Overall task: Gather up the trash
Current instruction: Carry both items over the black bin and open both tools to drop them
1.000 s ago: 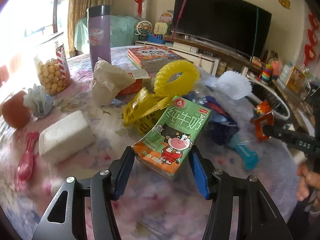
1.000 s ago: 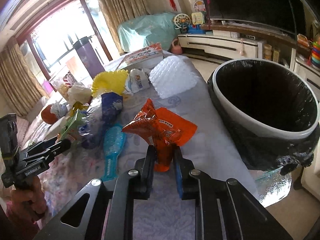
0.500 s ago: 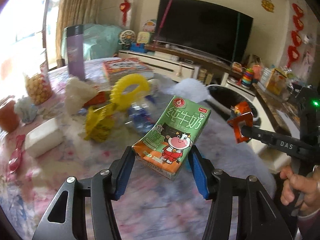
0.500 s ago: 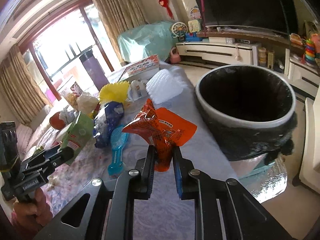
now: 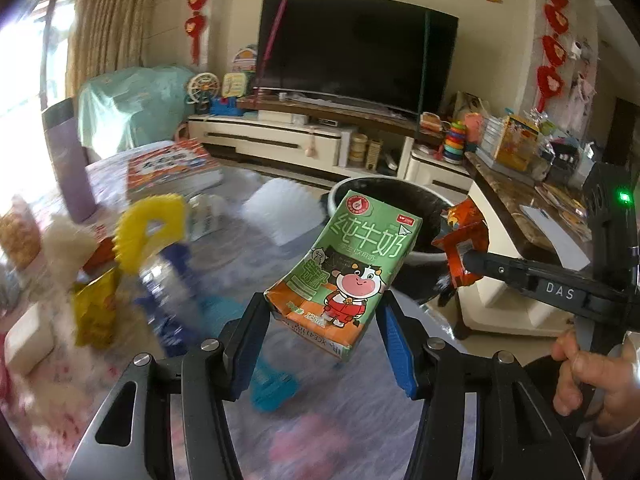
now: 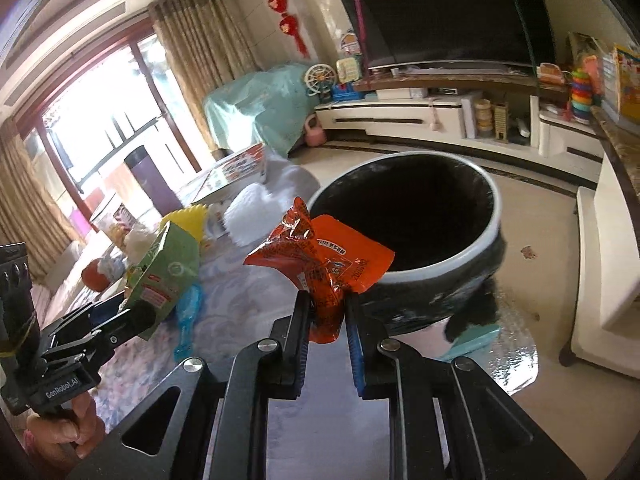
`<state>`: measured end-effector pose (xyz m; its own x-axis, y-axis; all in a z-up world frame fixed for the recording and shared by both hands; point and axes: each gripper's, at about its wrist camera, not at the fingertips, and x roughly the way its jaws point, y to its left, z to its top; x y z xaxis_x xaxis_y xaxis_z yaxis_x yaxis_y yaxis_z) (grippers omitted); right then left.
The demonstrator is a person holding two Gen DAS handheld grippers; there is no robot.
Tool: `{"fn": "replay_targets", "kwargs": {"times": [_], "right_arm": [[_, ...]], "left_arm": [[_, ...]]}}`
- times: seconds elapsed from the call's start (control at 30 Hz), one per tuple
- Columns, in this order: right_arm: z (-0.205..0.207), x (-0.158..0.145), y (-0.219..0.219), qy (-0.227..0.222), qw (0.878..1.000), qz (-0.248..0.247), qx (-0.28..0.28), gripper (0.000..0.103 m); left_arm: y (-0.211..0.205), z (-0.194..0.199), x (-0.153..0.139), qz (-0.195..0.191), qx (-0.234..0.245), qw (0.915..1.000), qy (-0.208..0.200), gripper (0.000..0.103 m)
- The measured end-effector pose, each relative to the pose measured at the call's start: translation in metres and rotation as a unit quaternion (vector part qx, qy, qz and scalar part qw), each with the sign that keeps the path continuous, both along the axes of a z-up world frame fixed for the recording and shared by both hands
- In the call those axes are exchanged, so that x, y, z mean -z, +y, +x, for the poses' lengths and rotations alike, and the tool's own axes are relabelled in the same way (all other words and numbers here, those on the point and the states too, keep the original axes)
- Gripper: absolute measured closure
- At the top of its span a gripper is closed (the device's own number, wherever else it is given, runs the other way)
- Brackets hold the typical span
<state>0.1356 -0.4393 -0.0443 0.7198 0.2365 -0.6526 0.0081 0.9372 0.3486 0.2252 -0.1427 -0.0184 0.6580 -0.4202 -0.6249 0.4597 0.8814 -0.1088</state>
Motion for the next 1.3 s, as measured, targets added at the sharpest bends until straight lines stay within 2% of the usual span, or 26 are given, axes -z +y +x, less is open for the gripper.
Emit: {"fn": "replay_targets", "kwargs": {"times": [0.73,1.17,1.3], "right_arm": [[0.055,0.007,-0.058,0.018,0.999,-0.017,0.023,0.086],[0.077,0.017,-0.066,0.035,0.999,-0.021,0.018,0.085],[0.079,0.019,-0.065,0.042,0.999,-0.023,0.018,0.081]], "left_arm": [[-0.107,0.096,0.007,0.056,0.017,0.9982,0.011,0.049],[-0.136,0.127,0.019,0.064,0.02,0.9975,0.019,0.049],[-0.14,0.133,0.023,0.063,0.022,0.9974,0.029,0.048]]}}
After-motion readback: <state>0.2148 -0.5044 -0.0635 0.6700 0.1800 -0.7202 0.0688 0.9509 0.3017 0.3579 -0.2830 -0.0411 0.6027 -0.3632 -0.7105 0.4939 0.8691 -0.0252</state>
